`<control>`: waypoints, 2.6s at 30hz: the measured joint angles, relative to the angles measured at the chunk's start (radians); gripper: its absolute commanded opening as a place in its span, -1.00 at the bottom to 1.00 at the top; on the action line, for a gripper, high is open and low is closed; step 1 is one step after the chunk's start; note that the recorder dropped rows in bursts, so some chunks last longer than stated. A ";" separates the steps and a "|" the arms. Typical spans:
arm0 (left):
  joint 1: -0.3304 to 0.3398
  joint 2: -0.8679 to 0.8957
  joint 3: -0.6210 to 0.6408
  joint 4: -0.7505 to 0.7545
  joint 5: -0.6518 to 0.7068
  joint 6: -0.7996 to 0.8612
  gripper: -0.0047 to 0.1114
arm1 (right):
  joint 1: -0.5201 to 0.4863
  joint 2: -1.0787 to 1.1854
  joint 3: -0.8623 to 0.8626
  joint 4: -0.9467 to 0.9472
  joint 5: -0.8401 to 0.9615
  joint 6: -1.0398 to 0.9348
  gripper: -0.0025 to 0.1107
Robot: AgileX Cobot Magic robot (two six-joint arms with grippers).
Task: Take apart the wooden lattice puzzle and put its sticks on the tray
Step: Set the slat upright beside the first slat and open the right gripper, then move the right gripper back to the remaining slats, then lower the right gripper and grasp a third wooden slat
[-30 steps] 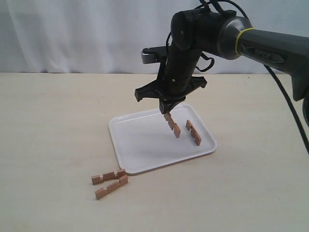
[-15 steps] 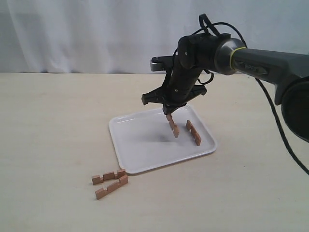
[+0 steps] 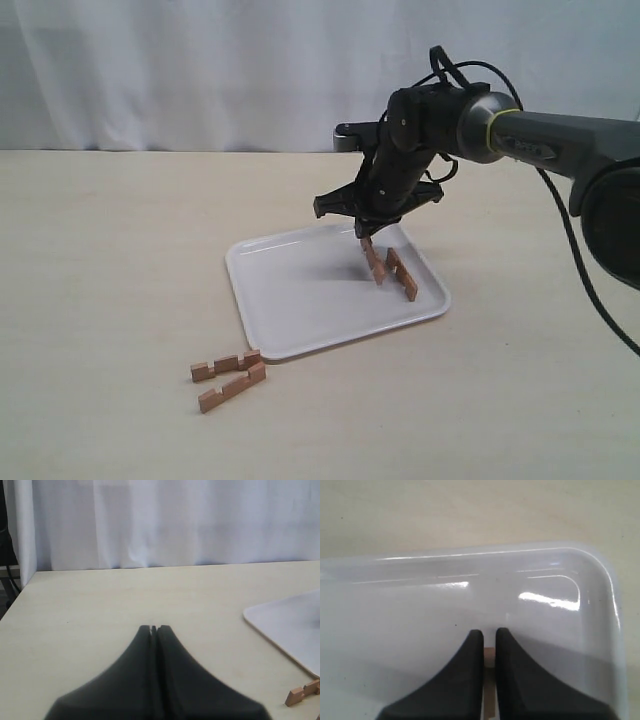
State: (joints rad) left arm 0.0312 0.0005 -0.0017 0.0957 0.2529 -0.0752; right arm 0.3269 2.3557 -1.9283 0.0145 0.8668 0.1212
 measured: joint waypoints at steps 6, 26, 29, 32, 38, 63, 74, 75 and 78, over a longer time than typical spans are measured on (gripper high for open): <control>0.000 0.000 0.000 0.000 0.000 0.000 -0.92 | 0.000 0.008 0.000 0.002 -0.017 0.000 -0.82; 0.000 0.000 0.000 0.000 0.000 0.000 -0.92 | 0.000 -0.019 0.000 0.061 0.011 0.000 0.00; 0.000 0.000 0.000 0.000 0.000 0.000 -0.92 | 0.000 -0.060 0.000 0.119 0.058 0.000 0.00; 0.000 0.000 0.000 0.000 0.000 0.000 -0.92 | 0.000 -0.095 0.000 0.163 0.126 -0.027 0.00; 0.000 0.000 0.000 0.000 0.000 0.000 -0.92 | 0.000 -0.131 0.000 0.187 0.319 -0.082 -0.14; 0.000 0.000 0.000 0.000 0.000 0.000 -0.92 | 0.037 -0.310 0.298 0.483 0.353 -0.675 -0.52; 0.000 0.000 0.000 0.000 0.000 0.000 -0.92 | 0.354 -0.280 0.298 0.415 0.072 -1.131 -0.24; 0.000 0.000 0.000 0.000 0.000 0.000 -0.92 | 0.368 -0.271 0.298 0.391 0.039 -1.136 -0.23; 0.000 0.000 0.000 0.000 0.000 0.000 -0.92 | 0.407 -0.222 0.298 0.291 -0.058 -1.153 -0.24</control>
State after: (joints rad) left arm 0.0312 0.0005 -0.0017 0.0957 0.2529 -0.0752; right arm 0.7334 2.1333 -1.6303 0.3054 0.8085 -1.0314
